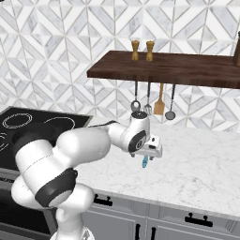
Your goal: Put the broccoli and lemon in the pot. Retrieve the spatula and lightly stir the vegetables in the pot.
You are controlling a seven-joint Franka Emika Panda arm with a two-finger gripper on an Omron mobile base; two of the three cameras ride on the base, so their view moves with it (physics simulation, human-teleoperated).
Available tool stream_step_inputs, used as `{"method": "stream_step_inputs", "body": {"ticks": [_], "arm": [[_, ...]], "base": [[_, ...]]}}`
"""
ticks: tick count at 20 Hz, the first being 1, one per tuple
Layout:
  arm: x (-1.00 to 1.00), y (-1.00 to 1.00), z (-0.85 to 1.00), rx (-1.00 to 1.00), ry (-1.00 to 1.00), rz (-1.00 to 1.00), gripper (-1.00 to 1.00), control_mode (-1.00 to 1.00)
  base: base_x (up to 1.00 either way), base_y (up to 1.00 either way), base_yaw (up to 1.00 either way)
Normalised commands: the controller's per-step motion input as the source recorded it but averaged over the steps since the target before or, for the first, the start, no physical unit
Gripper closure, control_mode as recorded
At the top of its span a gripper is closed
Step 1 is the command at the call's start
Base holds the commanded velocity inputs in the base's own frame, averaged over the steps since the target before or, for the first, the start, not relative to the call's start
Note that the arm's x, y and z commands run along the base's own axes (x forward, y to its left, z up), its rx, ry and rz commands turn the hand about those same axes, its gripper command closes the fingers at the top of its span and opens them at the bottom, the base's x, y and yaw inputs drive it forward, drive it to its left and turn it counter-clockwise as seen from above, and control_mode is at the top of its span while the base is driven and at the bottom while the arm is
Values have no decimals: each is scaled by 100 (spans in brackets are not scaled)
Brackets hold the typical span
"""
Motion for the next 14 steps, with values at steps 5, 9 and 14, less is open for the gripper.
{"method": "stream_step_inputs", "body": {"ticks": [5, 9, 14], "arm": [[31, -12, -24, 3, 0, 3, -100, -100], [21, -18, -23, 1, 0, 2, -100, -100], [5, -1, -27, 0, 0, 0, -100, -100]], "base": [[0, 0, 0], [0, 0, 0], [0, 0, 0]]}}
